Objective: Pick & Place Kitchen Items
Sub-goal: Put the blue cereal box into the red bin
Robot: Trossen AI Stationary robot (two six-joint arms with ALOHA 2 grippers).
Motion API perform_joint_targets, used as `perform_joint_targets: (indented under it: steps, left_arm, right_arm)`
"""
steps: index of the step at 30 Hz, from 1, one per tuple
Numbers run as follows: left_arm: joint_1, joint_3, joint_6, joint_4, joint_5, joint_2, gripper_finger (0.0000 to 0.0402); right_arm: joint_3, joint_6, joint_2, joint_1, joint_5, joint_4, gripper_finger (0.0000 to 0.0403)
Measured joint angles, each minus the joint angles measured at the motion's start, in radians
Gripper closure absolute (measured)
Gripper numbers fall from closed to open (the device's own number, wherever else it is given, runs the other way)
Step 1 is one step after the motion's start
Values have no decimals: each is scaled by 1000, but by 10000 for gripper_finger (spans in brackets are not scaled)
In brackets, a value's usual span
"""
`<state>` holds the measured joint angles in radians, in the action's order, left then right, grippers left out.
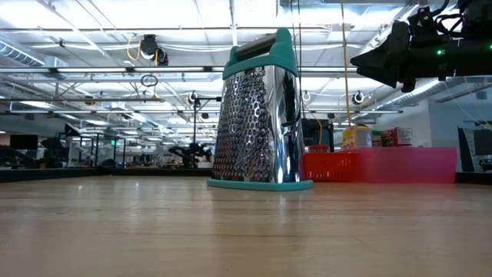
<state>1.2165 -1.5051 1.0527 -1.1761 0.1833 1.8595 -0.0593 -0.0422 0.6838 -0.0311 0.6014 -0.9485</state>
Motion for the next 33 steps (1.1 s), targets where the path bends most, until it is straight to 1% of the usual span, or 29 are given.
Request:
perform_joint_targets:
  steps: [5,18,28,33]
  left_arm:
    - [17,0,2,1,1,0,23]
    - [17,0,8,3,0,0,23]
    - [12,0,189,18,-5,0,23]
    - [5,0,210,3,-3,0,23]
  right_arm:
    - [0,0,0,0,0,0,190]
    - [0,0,0,0,0,0,190]
    - [0,0,0,0,-1,0,190]
    - [0,0,0,0,-1,0,190]
